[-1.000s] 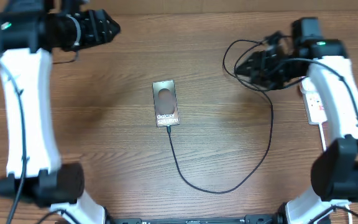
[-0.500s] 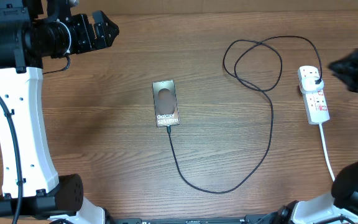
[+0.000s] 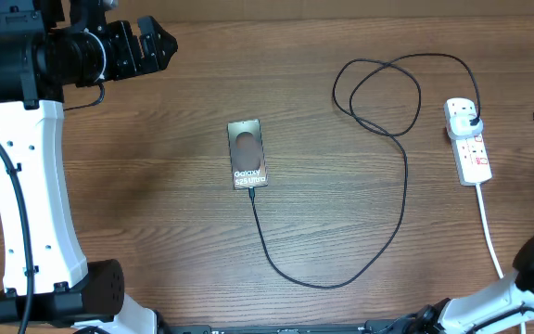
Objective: Plug charger to phone and switch on socket
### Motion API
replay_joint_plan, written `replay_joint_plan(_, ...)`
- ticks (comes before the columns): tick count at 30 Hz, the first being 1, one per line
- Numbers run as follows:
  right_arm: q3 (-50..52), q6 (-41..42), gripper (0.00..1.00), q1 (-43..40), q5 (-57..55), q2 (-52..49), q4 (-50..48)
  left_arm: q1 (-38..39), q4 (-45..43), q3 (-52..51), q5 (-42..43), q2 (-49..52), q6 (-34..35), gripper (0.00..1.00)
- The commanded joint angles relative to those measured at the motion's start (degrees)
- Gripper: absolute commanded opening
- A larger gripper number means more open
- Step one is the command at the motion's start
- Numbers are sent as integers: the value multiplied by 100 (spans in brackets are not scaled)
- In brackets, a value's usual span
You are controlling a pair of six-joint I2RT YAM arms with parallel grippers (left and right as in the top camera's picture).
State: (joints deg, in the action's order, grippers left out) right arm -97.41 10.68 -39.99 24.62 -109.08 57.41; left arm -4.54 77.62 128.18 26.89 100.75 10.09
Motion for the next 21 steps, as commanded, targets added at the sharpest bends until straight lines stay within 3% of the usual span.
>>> replay_joint_plan(1, -85, -24, 4, 17, -15, -369, -140, 4, -4, 11, -50, 17, -92, 100)
replay_joint_plan(10, -81, -26, 4, 214, 109, -1325, -289, 4, -4, 11, -50, 17, -90, 100)
replay_joint_plan(21, -31, -22, 4, 426, 87, -1526, -389, 4, -4, 11, -50, 17, -90, 100)
